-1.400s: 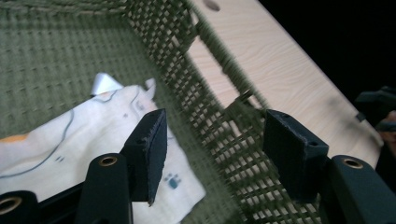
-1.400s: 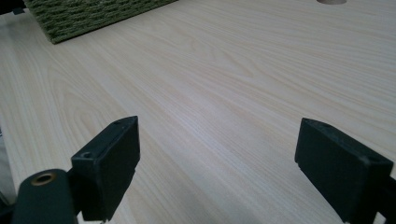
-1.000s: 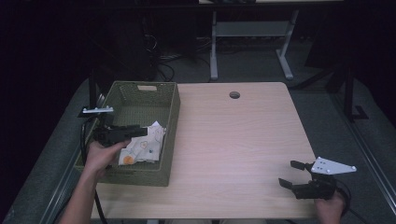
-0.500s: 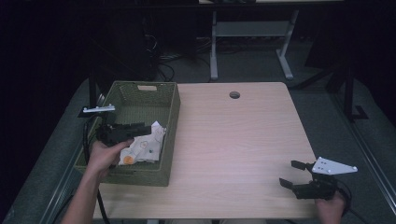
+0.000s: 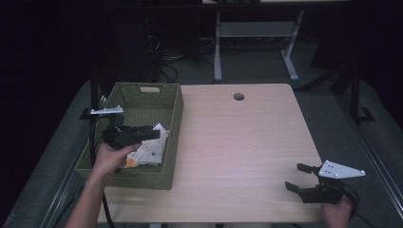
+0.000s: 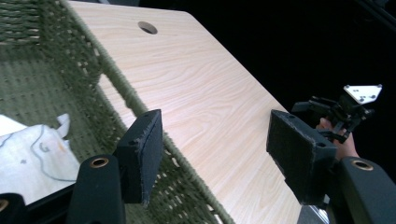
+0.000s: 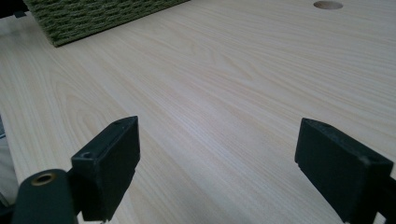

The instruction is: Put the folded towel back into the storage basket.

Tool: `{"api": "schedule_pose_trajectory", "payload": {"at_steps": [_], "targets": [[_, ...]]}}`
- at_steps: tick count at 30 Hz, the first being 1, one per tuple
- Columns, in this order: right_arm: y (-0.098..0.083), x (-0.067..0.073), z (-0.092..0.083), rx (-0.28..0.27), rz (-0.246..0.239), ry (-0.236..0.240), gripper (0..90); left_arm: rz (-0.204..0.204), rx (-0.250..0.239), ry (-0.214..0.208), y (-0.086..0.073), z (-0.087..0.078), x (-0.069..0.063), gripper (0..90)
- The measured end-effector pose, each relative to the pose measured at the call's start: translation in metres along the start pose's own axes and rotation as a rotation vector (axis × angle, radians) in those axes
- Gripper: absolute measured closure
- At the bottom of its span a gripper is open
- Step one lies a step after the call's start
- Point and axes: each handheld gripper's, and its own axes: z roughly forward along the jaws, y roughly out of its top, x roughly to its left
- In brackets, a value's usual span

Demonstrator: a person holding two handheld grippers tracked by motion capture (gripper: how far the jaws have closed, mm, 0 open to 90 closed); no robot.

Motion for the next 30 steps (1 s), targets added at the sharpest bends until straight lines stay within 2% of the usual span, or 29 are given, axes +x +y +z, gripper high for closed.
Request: {"api": "schedule_pose_trajectory", "payload": {"at_steps": [12,24,30], "targets": [[0.000,0.001,-0.001,-0.001,-0.003,0.002,13.5,0.040,0.025,-0.035,0.003,0.013,-0.016,36.4],[0.001,0.001,-0.003,-0.007,-0.003,-0.002,13.5,0.107,0.063,-0.073,0.005,0.028,-0.038,35.9],[0.001,0.002,-0.003,-0.009,-0.007,-0.002,13.5,0.120,0.075,-0.090,0.006,0.036,-0.046,35.9]]}}
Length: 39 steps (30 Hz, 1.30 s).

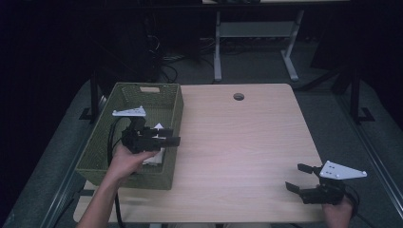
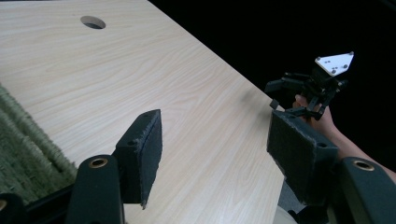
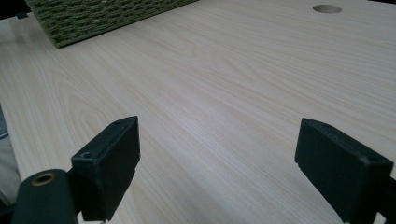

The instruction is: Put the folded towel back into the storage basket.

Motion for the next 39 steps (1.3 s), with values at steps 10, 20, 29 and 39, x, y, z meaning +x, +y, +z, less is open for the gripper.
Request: {"api": "schedule_pose_trajectory", "payload": {"at_steps": [10,20,29,39], "targets": [[0.000,0.000,-0.001,-0.001,0.000,-0.003,13.5,0.039,0.027,-0.022,0.007,0.017,-0.013,35.9],[-0.001,0.000,-0.002,-0.003,0.007,-0.002,13.5,0.076,0.062,-0.039,0.008,0.042,-0.031,35.8],[-0.001,-0.001,-0.002,-0.008,0.005,-0.002,13.5,0.111,0.094,-0.046,0.008,0.063,-0.043,35.8],[-0.001,-0.002,-0.003,-0.009,0.007,0.000,13.5,0.110,0.105,-0.054,0.004,0.082,-0.048,35.1]]}}
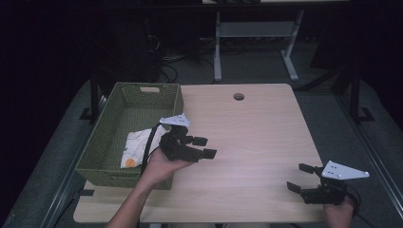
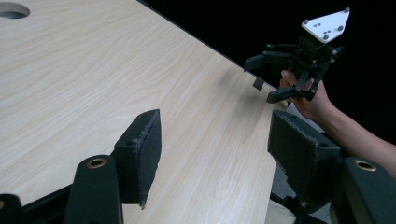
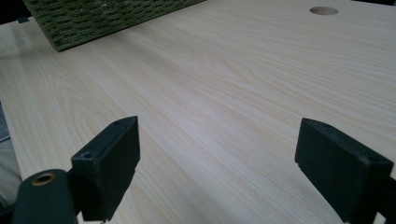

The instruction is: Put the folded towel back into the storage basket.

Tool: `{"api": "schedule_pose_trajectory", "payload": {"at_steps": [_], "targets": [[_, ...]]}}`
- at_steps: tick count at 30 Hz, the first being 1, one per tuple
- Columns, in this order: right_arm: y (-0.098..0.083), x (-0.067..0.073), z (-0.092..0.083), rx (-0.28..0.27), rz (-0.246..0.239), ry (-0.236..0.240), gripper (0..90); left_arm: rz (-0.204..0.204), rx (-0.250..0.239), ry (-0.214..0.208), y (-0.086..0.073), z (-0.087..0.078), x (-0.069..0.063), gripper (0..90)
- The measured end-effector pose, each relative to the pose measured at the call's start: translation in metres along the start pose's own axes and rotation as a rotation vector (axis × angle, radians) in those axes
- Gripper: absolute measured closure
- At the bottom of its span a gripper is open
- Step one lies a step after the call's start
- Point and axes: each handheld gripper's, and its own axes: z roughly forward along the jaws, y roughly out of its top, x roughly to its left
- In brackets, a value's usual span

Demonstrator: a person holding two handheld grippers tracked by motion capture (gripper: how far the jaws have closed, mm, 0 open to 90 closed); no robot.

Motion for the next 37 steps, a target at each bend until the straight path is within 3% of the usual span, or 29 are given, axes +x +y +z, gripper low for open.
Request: {"api": "schedule_pose_trajectory", "payload": {"at_steps": [9,19,25,31,37], "targets": [[0.000,0.000,-0.001,-0.002,0.005,-0.002,13.5,0.003,0.027,-0.022,-0.003,0.021,-0.009,34.8],[0.000,-0.001,-0.001,-0.006,0.004,-0.003,13.5,0.020,0.057,-0.015,-0.010,0.038,-0.012,33.3],[-0.001,-0.002,-0.002,-0.008,0.006,-0.002,13.5,0.013,0.053,-0.020,-0.014,0.051,-0.015,32.5],[-0.003,-0.002,-0.004,-0.019,0.022,-0.001,13.5,0.033,0.064,-0.027,-0.015,0.061,-0.019,32.2],[-0.003,-0.001,-0.002,0.005,-0.005,0.008,13.5,0.037,0.073,-0.025,-0.017,0.066,-0.020,30.4]]}}
